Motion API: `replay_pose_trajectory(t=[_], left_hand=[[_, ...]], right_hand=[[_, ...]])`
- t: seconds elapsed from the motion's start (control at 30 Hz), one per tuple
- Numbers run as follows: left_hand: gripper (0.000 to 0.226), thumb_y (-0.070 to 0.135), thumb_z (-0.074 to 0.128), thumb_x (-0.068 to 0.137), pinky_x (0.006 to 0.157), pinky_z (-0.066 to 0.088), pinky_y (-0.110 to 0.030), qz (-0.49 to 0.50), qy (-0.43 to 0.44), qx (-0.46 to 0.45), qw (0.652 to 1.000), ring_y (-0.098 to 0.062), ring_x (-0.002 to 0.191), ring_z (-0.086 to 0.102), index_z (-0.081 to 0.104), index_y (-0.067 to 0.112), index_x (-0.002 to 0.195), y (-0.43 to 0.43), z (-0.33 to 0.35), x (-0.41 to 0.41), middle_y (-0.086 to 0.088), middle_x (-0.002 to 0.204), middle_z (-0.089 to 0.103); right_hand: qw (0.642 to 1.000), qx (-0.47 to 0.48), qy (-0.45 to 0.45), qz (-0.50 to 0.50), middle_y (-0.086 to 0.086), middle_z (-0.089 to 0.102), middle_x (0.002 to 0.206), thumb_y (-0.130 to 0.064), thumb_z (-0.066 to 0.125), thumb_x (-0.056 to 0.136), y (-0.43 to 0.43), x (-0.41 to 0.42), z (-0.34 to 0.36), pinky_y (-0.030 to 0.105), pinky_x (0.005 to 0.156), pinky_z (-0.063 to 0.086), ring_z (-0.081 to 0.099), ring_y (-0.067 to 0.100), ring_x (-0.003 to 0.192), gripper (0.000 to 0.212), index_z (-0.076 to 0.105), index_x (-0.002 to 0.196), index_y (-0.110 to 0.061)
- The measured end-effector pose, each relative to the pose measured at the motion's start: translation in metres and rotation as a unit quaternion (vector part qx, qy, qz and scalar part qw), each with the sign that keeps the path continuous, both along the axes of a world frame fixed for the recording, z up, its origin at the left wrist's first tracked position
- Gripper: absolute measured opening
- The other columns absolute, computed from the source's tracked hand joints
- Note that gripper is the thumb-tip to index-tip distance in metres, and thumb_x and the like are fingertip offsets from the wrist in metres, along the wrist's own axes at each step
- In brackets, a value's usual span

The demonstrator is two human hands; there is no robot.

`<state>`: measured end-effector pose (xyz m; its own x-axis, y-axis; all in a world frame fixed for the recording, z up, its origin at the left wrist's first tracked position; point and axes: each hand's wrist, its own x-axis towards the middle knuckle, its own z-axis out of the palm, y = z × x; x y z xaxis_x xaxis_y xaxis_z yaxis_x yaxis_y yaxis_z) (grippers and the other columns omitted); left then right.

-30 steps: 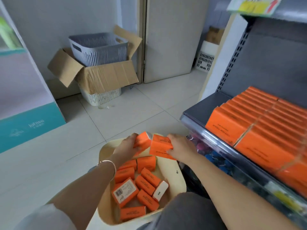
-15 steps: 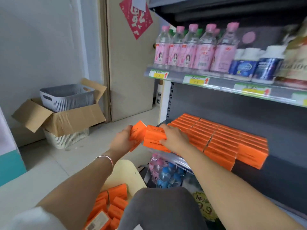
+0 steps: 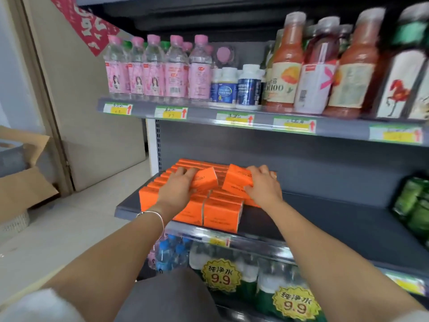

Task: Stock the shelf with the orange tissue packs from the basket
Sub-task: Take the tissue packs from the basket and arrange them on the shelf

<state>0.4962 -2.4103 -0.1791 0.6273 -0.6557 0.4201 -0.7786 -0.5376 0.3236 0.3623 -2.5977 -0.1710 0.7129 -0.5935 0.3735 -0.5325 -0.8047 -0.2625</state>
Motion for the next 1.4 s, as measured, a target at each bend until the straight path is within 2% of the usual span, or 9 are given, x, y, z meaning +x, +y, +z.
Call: replay_pose_trajectory(t=[0.27, 0.53, 0.67, 0.8, 0.93, 1.03, 1.1, 1.2, 1.4], left_hand=[[0.052, 0.014, 0.059, 0.087, 0.089, 0.045, -0.044, -0.027, -0.043, 0.047, 0.998, -0.029, 0.118, 0.041, 0.039, 0.022, 0.134, -0.082, 0.005, 0.009, -0.004, 0.126, 0.046], [0.051, 0.03, 0.059, 0.088, 0.096, 0.036, -0.039, -0.011, -0.079, 0.065, 0.995, -0.026, 0.122, 0.042, 0.036, 0.027, 0.134, -0.116, -0.003, 0.027, 0.005, 0.134, 0.049], [0.05, 0.026, 0.061, 0.087, 0.094, 0.038, -0.04, -0.04, -0.065, 0.048, 0.996, -0.028, 0.119, 0.042, 0.039, 0.024, 0.133, -0.124, -0.004, 0.034, 0.001, 0.133, 0.049], [0.051, 0.021, 0.062, 0.086, 0.095, 0.04, -0.039, -0.068, -0.042, 0.049, 0.996, -0.028, 0.116, 0.043, 0.041, 0.021, 0.133, -0.13, -0.009, 0.035, -0.004, 0.125, 0.049], [0.054, 0.021, 0.062, 0.087, 0.095, 0.039, -0.037, -0.064, -0.056, 0.064, 0.994, -0.027, 0.117, 0.043, 0.04, 0.023, 0.136, -0.131, -0.011, 0.032, -0.003, 0.124, 0.047], [0.052, 0.018, 0.06, 0.087, 0.095, 0.039, -0.038, -0.044, -0.077, 0.065, 0.994, -0.028, 0.116, 0.043, 0.041, 0.022, 0.135, -0.127, -0.008, 0.028, -0.004, 0.126, 0.047], [0.05, 0.018, 0.06, 0.087, 0.095, 0.04, -0.038, -0.036, -0.091, 0.066, 0.993, -0.028, 0.115, 0.043, 0.042, 0.02, 0.134, -0.124, -0.005, 0.024, -0.004, 0.126, 0.048], [0.048, 0.021, 0.064, 0.084, 0.095, 0.04, -0.038, -0.054, -0.09, 0.052, 0.993, -0.029, 0.117, 0.045, 0.045, 0.015, 0.128, -0.125, 0.002, 0.011, -0.005, 0.125, 0.049], [0.056, 0.008, 0.064, 0.082, 0.103, 0.035, -0.037, -0.1, -0.031, -0.02, 0.994, -0.031, 0.121, 0.041, 0.041, 0.01, 0.133, -0.125, 0.0, -0.006, -0.011, 0.13, 0.044]], right_hand=[[0.99, 0.03, 0.083, -0.106, 0.006, 0.046, 0.134, -0.022, 0.06, 0.088, -0.084, -0.003, -0.028, 0.043, 0.097, 0.039, 0.042, 0.03, 0.124, 0.054, 0.042, 0.139, -0.03], [0.977, -0.055, 0.16, -0.126, -0.004, 0.059, 0.121, -0.011, 0.053, 0.087, -0.11, 0.034, -0.066, 0.041, 0.094, 0.028, 0.036, 0.025, 0.125, 0.047, 0.051, 0.127, -0.035], [0.985, -0.025, 0.142, -0.09, 0.004, 0.043, 0.137, -0.014, 0.058, 0.09, -0.118, 0.049, -0.081, 0.038, 0.104, 0.035, 0.037, 0.028, 0.129, 0.048, 0.048, 0.135, -0.03], [0.989, -0.036, 0.118, -0.082, 0.006, 0.041, 0.136, -0.016, 0.063, 0.087, -0.12, 0.048, -0.089, 0.038, 0.105, 0.035, 0.041, 0.027, 0.125, 0.055, 0.044, 0.136, -0.026], [0.989, -0.022, 0.119, -0.081, 0.003, 0.046, 0.137, -0.024, 0.058, 0.087, -0.111, 0.044, -0.071, 0.05, 0.112, 0.021, 0.042, 0.026, 0.129, 0.056, 0.039, 0.14, -0.029], [0.999, -0.002, -0.019, -0.051, 0.002, 0.044, 0.14, -0.028, 0.051, 0.089, -0.096, 0.041, -0.046, 0.046, 0.11, 0.025, 0.04, 0.026, 0.13, 0.056, 0.036, 0.142, -0.028], [0.996, 0.005, -0.076, 0.034, 0.002, 0.04, 0.142, -0.026, 0.053, 0.086, -0.081, 0.04, -0.031, 0.042, 0.11, 0.027, 0.036, 0.025, 0.132, 0.062, 0.033, 0.145, -0.027], [0.992, -0.036, -0.032, 0.114, -0.001, 0.041, 0.142, -0.031, 0.056, 0.084, -0.059, 0.041, -0.017, 0.04, 0.108, 0.029, 0.037, 0.023, 0.131, 0.063, 0.034, 0.143, -0.029], [0.998, -0.005, -0.027, 0.048, 0.0, 0.047, 0.133, -0.038, 0.06, 0.089, -0.067, 0.017, -0.03, 0.038, 0.092, 0.046, 0.047, 0.025, 0.122, 0.049, 0.045, 0.134, -0.023]])
